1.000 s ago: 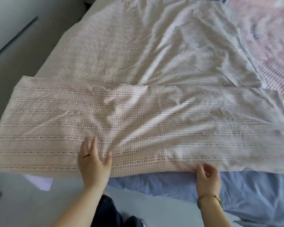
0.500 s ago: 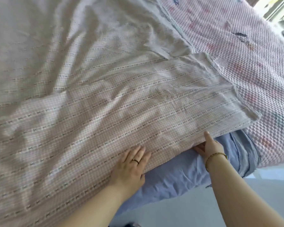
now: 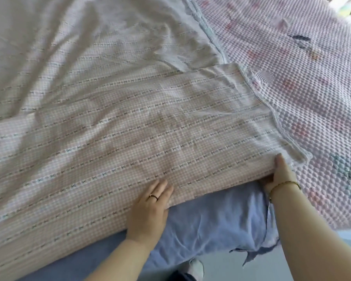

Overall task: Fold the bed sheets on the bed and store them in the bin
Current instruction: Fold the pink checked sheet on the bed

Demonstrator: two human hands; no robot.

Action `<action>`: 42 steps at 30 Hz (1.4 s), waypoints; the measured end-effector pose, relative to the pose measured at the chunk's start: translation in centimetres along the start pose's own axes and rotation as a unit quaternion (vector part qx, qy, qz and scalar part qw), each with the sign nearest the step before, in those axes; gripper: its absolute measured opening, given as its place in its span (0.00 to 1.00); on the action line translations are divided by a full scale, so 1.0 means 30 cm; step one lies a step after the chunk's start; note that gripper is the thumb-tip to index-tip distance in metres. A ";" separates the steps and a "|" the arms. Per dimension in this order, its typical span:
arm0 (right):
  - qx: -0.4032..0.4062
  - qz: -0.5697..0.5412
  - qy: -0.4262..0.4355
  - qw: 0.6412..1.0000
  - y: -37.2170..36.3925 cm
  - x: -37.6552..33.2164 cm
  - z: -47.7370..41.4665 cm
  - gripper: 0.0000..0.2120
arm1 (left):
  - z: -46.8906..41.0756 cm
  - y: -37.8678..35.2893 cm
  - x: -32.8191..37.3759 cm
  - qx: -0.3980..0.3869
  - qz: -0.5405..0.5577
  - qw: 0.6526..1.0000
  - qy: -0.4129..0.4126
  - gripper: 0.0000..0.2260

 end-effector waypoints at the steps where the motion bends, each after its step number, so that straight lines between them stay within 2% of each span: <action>1: -0.003 0.020 -0.001 1.000 0.009 -0.003 -0.015 0.09 | 0.002 0.005 -0.002 0.013 -0.002 1.000 0.006 0.16; 8: -0.006 0.037 0.022 0.999 0.121 -0.046 0.023 0.08 | 0.036 0.089 0.078 0.020 -0.003 1.000 0.006 0.18; 10: -0.002 0.046 0.033 0.998 0.175 -0.042 0.046 0.08 | 0.074 0.082 0.108 0.010 -0.002 1.000 0.009 0.21; 13: 0.005 0.052 0.049 0.997 0.277 -0.025 0.103 0.08 | 0.142 0.072 0.153 0.010 0.011 1.000 -0.008 0.14; 16: 0.003 0.045 0.064 0.997 0.377 0.006 0.170 0.09 | 0.212 0.072 0.178 -0.009 0.010 1.000 -0.009 0.19; 20: -0.015 0.048 0.067 0.996 0.438 0.049 0.218 0.10 | 0.264 0.079 0.173 -0.033 0.009 0.999 -0.030 0.17; 22: -0.017 0.060 0.052 0.997 0.431 0.060 0.219 0.10 | 0.288 0.071 0.151 -0.036 0.031 0.999 -0.007 0.16; 24: -0.023 0.064 0.033 0.997 0.420 0.063 0.205 0.09 | 0.314 0.079 0.140 -0.005 0.139 0.985 0.100 0.14; 25: -0.032 0.061 0.024 0.997 0.417 0.064 0.198 0.08 | 0.322 0.092 0.135 0.015 0.189 0.965 0.179 0.13; 27: -0.049 0.047 0.011 0.998 0.410 0.072 0.196 0.09 | 0.351 0.111 0.114 0.052 0.274 0.900 0.334 0.16; 29: -0.055 0.040 0.002 0.998 0.404 0.080 0.209 0.11 | 0.391 0.113 0.071 0.083 0.317 0.816 0.476 0.19; 32: -0.074 0.054 -0.015 0.996 0.379 0.097 0.233 0.11 | 0.462 0.113 0.006 0.086 0.402 0.652 0.637 0.20; 33: -0.086 0.066 -0.017 0.994 0.370 0.100 0.240 0.11 | 0.476 0.116 0.003 0.074 0.440 0.606 0.659 0.20; 34: -0.097 0.076 -0.016 0.992 0.358 0.101 0.246 0.11 | 0.480 0.121 0.003 0.066 0.474 0.578 0.661 0.19; 38: -0.090 0.093 0.012 0.992 0.319 0.074 0.260 0.10 | 0.414 0.162 0.025 0.090 0.600 0.520 0.602 0.15; 42: -0.058 0.071 0.047 0.995 0.293 0.018 0.291 0.09 | 0.341 0.203 0.057 0.169 0.688 0.399 0.583 0.09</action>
Point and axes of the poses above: each hand's wrist, its own z-axis away from the middle knuckle, its own y-axis out of the back of the hand, x = y × z, the point moved 2 cm from there along -z, towards the middle knuckle, and after that the axes turned 2 degrees about -y, right-handed, at the moved point
